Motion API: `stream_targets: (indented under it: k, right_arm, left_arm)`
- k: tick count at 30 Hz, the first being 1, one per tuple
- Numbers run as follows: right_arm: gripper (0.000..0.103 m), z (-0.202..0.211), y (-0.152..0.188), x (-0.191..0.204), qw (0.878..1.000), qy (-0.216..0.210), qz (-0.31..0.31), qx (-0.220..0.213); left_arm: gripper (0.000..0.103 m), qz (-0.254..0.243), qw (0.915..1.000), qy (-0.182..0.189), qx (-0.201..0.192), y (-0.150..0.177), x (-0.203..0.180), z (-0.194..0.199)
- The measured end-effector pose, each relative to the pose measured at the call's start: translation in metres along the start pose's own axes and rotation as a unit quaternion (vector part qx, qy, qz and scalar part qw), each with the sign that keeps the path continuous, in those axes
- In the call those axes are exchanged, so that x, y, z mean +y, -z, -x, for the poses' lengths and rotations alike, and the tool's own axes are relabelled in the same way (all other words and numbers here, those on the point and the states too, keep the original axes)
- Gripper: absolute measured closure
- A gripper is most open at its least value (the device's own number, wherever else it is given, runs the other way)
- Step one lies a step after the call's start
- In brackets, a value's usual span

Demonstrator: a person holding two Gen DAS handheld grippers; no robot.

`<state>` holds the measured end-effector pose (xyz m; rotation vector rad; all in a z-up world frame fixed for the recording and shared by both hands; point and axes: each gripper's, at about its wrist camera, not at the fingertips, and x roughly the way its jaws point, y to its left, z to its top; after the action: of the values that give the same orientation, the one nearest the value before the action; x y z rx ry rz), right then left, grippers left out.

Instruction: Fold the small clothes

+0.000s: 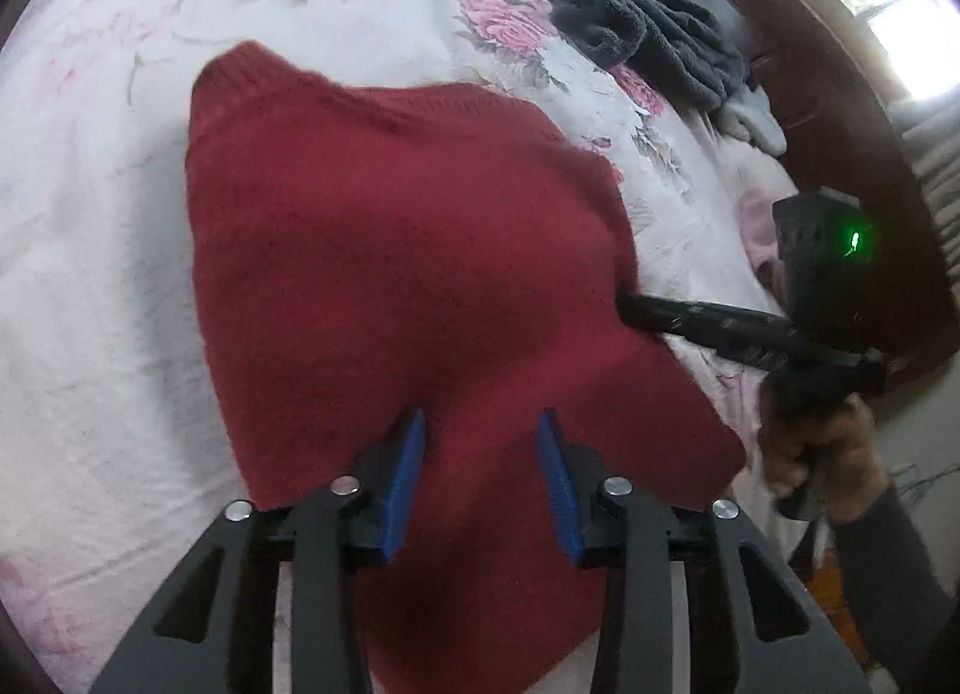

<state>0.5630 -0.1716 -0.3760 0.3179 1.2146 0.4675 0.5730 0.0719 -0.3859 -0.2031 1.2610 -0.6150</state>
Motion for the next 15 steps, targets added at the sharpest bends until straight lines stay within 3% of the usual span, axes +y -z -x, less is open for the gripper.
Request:
stream_targets:
  k: [2, 4, 6, 9, 12, 14, 15]
  right_arm:
    - [0.094, 0.027, 0.007, 0.02, 0.999, -0.025, 0.022, -0.014]
    - [0.094, 0.043, 0.021, 0.039, 0.997, -0.059, 0.047, -0.015]
    - [0.095, 0.04, 0.035, 0.051, 0.996, -0.055, 0.072, -0.001]
    - [0.103, 0.004, 0.05, 0.03, 0.997, 0.008, 0.074, 0.033]
    - [0.103, 0.008, 0.05, 0.015, 0.999, -0.015, 0.036, 0.03]
    - [0.103, 0.03, 0.052, 0.022, 0.999, -0.033, 0.033, 0.014]
    - [0.097, 0.04, 0.053, 0.023, 0.998, -0.048, 0.032, 0.005]
  left_arm:
    - [0.062, 0.004, 0.9996, 0.019, -0.018, -0.002, -0.01, 0.019]
    - [0.059, -0.011, 0.9976, 0.047, -0.049, 0.009, -0.022, 0.048]
    - [0.058, -0.012, 0.9963, 0.066, -0.053, 0.026, -0.025, 0.054]
    - [0.059, -0.002, 0.9995, 0.029, -0.016, 0.035, -0.021, 0.023]
    - [0.061, 0.004, 0.9998, 0.02, 0.003, 0.041, -0.016, 0.0]
    - [0.059, -0.009, 0.9998, 0.016, -0.004, 0.043, -0.026, 0.009]
    - [0.058, -0.01, 0.9995, 0.028, -0.01, 0.045, -0.029, 0.017]
